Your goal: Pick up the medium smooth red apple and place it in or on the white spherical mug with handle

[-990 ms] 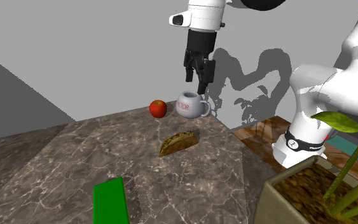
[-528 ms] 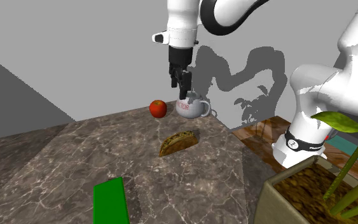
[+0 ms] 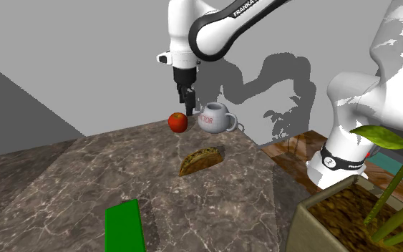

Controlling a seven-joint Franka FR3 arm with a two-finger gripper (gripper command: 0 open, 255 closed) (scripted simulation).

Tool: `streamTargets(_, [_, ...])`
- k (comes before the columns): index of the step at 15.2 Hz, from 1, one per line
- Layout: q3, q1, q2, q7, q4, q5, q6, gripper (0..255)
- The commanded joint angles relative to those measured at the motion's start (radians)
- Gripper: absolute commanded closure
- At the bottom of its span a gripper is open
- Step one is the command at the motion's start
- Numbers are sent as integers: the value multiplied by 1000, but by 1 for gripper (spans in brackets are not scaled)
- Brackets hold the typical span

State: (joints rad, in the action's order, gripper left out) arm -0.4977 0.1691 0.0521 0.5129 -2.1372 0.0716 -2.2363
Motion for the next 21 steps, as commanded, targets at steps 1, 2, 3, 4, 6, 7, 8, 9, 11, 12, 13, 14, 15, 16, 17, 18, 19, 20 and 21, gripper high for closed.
streamTargets(1, [-2,6,46,20,17,-21,-24,0])
streamTargets(2, [-2,8,55,23,13,-26,-36,0])
streamTargets(3, [-2,10,64,27,8,-31,-49,0])
streamTargets(4, [-1,12,72,31,3,-36,-61,0])
streamTargets(6, [0,15,91,38,-5,-47,-86,0])
streamTargets(7, [1,17,100,42,-9,-53,-98,0])
streamTargets(8, [1,18,106,45,-11,-57,-105,0])
streamTargets(9, [1,18,106,45,-11,-57,-105,0])
streamTargets(11, [1,18,106,45,-11,-57,-105,0])
streamTargets(12, [1,18,106,45,-11,-57,-105,0])
streamTargets(13, [1,18,106,45,-11,-57,-105,0])
streamTargets(14, [1,18,106,45,-11,-57,-105,0])
streamTargets(15, [1,18,106,45,-11,-57,-105,0])
streamTargets(16, [1,18,106,45,-11,-57,-105,255])
streamTargets(17, [1,18,106,45,-11,-57,-105,255])
streamTargets(18, [1,18,105,44,-11,-56,-105,255])
streamTargets(19, [1,18,105,44,-11,-56,-105,255])
streamTargets(20, [1,18,105,44,-11,-56,-105,255])
streamTargets(21, [1,18,105,44,-11,-56,-105,255])
